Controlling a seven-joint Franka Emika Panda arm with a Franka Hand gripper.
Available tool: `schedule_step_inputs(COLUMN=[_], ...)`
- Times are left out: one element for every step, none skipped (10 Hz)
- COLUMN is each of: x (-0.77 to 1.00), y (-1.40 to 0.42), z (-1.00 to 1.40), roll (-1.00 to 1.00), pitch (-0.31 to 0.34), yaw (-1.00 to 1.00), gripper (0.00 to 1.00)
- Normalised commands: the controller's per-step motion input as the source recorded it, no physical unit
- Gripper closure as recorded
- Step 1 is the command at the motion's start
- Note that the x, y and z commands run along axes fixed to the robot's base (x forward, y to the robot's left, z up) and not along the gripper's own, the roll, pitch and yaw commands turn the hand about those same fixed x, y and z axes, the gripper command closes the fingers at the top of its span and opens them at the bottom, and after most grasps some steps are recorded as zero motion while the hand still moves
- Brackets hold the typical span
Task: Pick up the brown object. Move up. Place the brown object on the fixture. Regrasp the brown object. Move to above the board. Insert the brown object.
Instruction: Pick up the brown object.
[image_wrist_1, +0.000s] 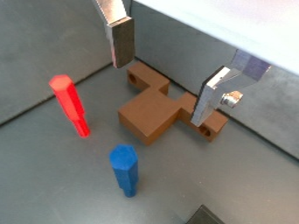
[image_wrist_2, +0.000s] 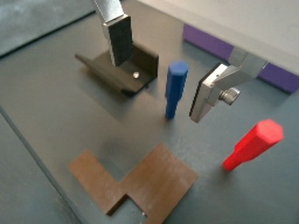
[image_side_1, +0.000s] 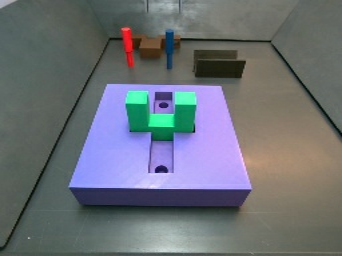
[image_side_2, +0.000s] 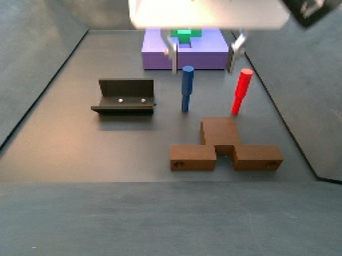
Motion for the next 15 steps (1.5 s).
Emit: schedule_step_inputs(x=[-0.05, -0.15, -0.11, -0.07, -0.15, -0.09, -0.07, -0.09, -0.12, -0.17, -0.21, -0.20, -0.11, -0.11, -0.15], y=[0.05, 0.05, 0.02, 0.06, 0.10, 0.11, 0.11, 0.09, 0.07, 0.07, 0.07, 0.07, 0.07, 0.11, 0.13], z=[-0.57, -0.55, -0.48, -0.47, -0.47, -0.43, -0.34, -0.26, -0.20, -0.13, -0.10, -0.09, -0.09, -0.14, -0.19], roll=[0.00, -0.06, -0.08, -0.11, -0.14, -0.16, -0.22, -0.23, -0.23, -0.22, -0.21, -0.21, -0.22, -0.27, -0.27], pitch=[-0.106, -0.154, -0.156, -0.130, -0.167, -0.134, -0.147, -0.150, -0.156, -0.171, -0.181, -0.179, -0.179, -0.230, -0.247], yaw=[-0.11, -0.18, -0.18, -0.17, -0.15, -0.11, -0.05, 0.00, 0.00, -0.02, -0.03, -0.05, -0.09, -0.17, -0.16], gripper=[0.00, 0.00, 0.00, 0.00, 0.00, 0.00, 0.00, 0.00, 0.00, 0.00, 0.00, 0.00, 0.00, 0.00, 0.00])
